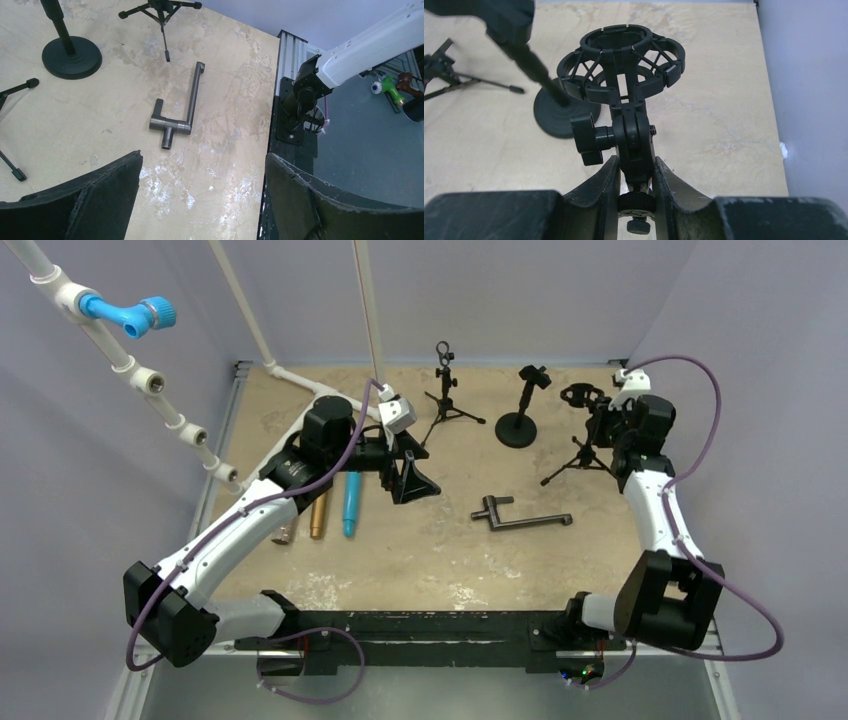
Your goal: Remove the microphone from the stand
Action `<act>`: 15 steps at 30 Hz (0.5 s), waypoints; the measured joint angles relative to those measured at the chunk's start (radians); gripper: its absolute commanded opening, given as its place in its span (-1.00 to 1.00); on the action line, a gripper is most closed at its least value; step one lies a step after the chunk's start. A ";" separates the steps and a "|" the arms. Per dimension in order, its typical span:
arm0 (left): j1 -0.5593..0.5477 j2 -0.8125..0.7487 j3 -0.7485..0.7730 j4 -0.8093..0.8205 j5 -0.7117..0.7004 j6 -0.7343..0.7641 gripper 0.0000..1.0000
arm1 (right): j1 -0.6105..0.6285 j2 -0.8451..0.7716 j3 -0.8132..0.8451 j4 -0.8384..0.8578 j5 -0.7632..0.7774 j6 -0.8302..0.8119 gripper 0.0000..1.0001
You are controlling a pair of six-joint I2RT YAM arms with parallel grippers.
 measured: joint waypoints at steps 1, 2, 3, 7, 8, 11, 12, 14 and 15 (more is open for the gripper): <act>0.000 0.000 0.000 0.000 0.000 0.001 0.78 | -0.006 0.028 0.012 0.019 0.003 0.006 -1.00; 0.000 0.000 -0.002 0.000 -0.001 0.002 0.78 | -0.010 0.063 0.031 0.045 0.005 0.014 -1.00; 0.000 0.000 -0.003 0.000 -0.001 0.003 0.78 | -0.013 0.086 0.044 0.062 0.006 0.018 -1.00; 0.000 0.000 -0.009 0.000 -0.008 0.019 0.78 | -0.019 0.180 0.113 0.138 0.022 0.039 -1.00; 0.000 0.000 -0.010 0.000 -0.008 0.024 0.78 | -0.019 0.197 0.126 0.155 0.023 0.043 -1.00; 0.000 0.000 -0.012 0.000 -0.012 0.034 0.78 | -0.021 0.251 0.160 0.226 0.028 0.059 -1.00; 0.000 0.000 -0.012 0.000 -0.012 0.039 0.79 | -0.021 0.267 0.166 0.251 0.029 0.066 -1.00; 0.000 0.000 -0.013 0.000 -0.014 0.046 0.79 | -0.021 0.298 0.171 0.301 0.029 0.077 -1.00; 0.000 0.002 -0.013 -0.001 -0.014 0.048 0.79 | -0.021 0.317 0.173 0.327 0.030 0.083 -1.00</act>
